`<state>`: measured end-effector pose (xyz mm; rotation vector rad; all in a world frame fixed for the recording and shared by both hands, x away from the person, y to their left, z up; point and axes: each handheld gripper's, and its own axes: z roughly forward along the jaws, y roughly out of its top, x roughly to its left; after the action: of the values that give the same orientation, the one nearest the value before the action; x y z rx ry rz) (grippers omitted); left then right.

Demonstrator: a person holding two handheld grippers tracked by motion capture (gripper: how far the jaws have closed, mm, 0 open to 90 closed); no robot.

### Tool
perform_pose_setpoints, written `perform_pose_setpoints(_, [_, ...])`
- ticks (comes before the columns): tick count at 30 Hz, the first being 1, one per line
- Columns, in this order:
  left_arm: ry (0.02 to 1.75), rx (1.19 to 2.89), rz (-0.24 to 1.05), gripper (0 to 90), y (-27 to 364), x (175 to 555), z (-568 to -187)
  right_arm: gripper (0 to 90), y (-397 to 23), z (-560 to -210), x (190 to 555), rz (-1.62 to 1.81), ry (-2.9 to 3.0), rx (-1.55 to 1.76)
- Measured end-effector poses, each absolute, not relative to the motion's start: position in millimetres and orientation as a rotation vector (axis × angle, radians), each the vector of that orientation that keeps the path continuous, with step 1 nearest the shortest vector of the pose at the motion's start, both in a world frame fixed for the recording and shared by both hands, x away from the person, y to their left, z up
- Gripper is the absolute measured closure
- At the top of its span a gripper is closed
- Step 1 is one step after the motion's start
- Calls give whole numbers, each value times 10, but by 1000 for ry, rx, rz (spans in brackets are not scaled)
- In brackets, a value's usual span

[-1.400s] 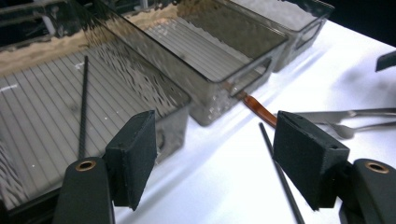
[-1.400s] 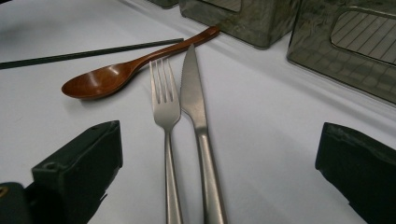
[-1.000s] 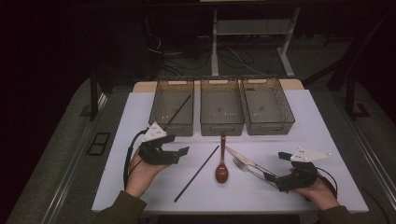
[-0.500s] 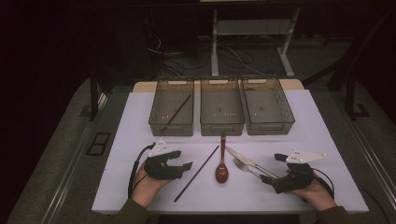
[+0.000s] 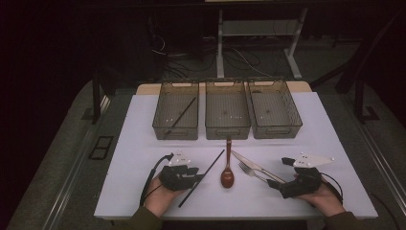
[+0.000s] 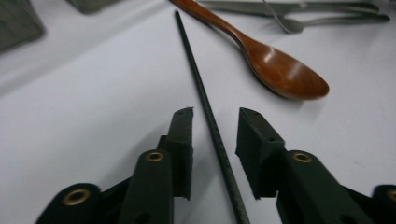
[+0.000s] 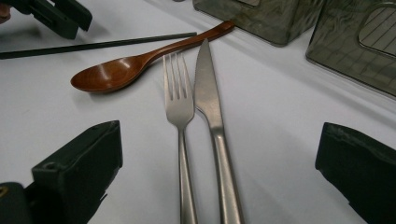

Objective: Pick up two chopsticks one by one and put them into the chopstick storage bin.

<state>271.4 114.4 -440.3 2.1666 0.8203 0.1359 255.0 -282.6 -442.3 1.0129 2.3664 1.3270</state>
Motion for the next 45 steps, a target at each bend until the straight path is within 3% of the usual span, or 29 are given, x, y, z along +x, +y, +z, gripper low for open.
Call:
perform_pose_setpoints(5, [827,2191,122,747,1125,2701,-4428,2,-2830,-4424,2551,1325,2366,1013])
perform_pose_setpoints(14, [816,2233,125,811,1104,2700,-4466,2,-2836,-4422,2551,1323,2362,1014])
perform_pose_setpoints(31, [844,2254,206,850,1140,2729,-4437,2,-2840,-4422,2554,1323,2359,1013])
perform_pose_setpoints(45, [812,2251,191,854,1232,2784,-4367,2,-2854,-4412,2551,1326,2354,1015])
